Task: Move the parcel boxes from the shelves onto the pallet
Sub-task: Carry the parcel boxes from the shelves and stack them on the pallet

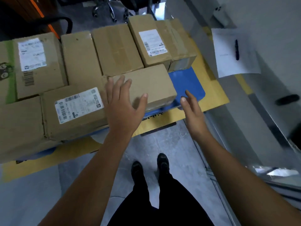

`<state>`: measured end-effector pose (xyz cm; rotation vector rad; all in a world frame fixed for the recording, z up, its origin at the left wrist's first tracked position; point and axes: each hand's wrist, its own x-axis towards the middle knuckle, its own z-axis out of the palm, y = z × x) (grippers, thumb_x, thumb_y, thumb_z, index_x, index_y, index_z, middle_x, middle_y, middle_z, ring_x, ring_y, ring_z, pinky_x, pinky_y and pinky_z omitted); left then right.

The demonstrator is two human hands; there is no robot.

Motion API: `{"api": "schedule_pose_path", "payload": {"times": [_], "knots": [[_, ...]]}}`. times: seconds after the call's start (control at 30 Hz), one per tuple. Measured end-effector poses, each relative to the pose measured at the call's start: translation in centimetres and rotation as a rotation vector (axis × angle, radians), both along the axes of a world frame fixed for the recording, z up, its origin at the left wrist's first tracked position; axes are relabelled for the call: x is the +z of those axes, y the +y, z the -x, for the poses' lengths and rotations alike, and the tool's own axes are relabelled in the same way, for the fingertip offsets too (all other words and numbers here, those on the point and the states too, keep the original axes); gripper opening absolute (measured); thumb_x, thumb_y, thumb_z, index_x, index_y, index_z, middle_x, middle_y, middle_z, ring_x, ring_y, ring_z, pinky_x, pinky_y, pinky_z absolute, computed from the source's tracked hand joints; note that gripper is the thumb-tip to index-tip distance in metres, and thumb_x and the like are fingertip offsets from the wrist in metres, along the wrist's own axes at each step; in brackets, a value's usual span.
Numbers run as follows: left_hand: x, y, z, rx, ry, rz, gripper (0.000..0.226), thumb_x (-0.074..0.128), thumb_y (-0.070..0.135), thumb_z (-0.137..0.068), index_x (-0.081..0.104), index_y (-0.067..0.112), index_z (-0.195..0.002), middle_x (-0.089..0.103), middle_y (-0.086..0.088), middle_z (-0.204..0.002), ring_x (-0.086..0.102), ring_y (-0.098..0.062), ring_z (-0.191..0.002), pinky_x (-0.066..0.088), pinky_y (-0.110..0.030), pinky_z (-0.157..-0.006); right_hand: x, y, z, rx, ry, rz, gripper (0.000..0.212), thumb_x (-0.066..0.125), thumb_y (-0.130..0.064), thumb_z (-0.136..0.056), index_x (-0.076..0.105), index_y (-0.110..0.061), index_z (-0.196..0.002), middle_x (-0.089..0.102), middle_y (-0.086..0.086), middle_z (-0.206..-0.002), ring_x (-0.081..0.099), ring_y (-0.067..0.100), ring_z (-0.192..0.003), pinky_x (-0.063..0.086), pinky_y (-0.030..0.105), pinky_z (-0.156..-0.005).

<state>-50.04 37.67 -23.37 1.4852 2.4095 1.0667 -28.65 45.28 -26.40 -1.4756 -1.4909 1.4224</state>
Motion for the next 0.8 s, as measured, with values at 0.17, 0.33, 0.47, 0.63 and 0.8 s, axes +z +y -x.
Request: {"api": "schedule_pose_path", "payload": {"times": [0.17, 0.33, 0.47, 0.63, 0.8], "knots": [[0.2, 1.1, -7.0, -0.399, -0.111, -0.004, 0.062, 0.063, 0.046, -0.098, 0.054, 0.012, -0.149, 0.048, -0.004, -0.159, 0.024, -0.032, -0.157, 0.024, -0.057, -0.124, 0.0, -6.0, -7.8, -0.077, -0.197, -0.120, 0.075, 0.060, -0.065, -0.097, 0.034, -0.036, -0.162, 0.039, -0.017, -0.163, 0.036, -0.007, -0.145, 0.033, 0.028, -0.119], [-0.5, 0.4, -14.8, -0.681, -0.206, 0.179, 0.066, 0.062, 0.053, -0.100, 0.044, 0.024, -0.156, 0.041, 0.005, -0.163, 0.016, -0.021, -0.159, 0.020, -0.048, -0.128, 1.3, -12.9, -17.0, -0.345, -0.304, -0.138, 0.089, 0.049, -0.083, -0.087, 0.036, -0.035, -0.161, 0.038, -0.014, -0.165, 0.032, 0.007, -0.153, 0.027, 0.035, -0.123], [0.4, -2.1, -24.5, -0.941, -0.165, 0.242, 0.068, 0.060, 0.055, -0.099, 0.041, 0.027, -0.158, 0.039, 0.004, -0.164, 0.020, -0.021, -0.158, 0.020, -0.049, -0.128, 2.7, -20.3, -25.3, -0.604, -0.295, -0.141, 0.088, 0.049, -0.080, -0.086, 0.038, -0.035, -0.160, 0.039, -0.012, -0.165, 0.032, 0.010, -0.154, 0.027, 0.042, -0.127], [2.1, -9.9, -40.7, -1.236, -0.169, 0.263, 0.067, 0.063, 0.052, -0.099, 0.043, 0.026, -0.157, 0.041, -0.002, -0.163, 0.023, -0.021, -0.157, 0.020, -0.043, -0.128, 4.2, -33.4, -36.6, -0.922, -0.311, -0.161, 0.067, 0.059, -0.057, -0.101, 0.042, -0.028, -0.159, 0.042, -0.008, -0.163, 0.037, 0.004, -0.147, 0.031, 0.035, -0.123], [2.8, -22.5, -55.9, -1.518, -0.205, 0.282, 0.065, 0.066, 0.054, -0.097, 0.048, 0.027, -0.153, 0.047, 0.000, -0.158, 0.034, -0.023, -0.153, 0.028, -0.045, -0.125, 5.7, -49.1, -46.7, -1.225, -0.298, -0.173, 0.071, 0.056, -0.061, -0.096, 0.042, -0.030, -0.158, 0.042, -0.011, -0.160, 0.036, -0.001, -0.143, 0.028, 0.027, -0.118]]}}
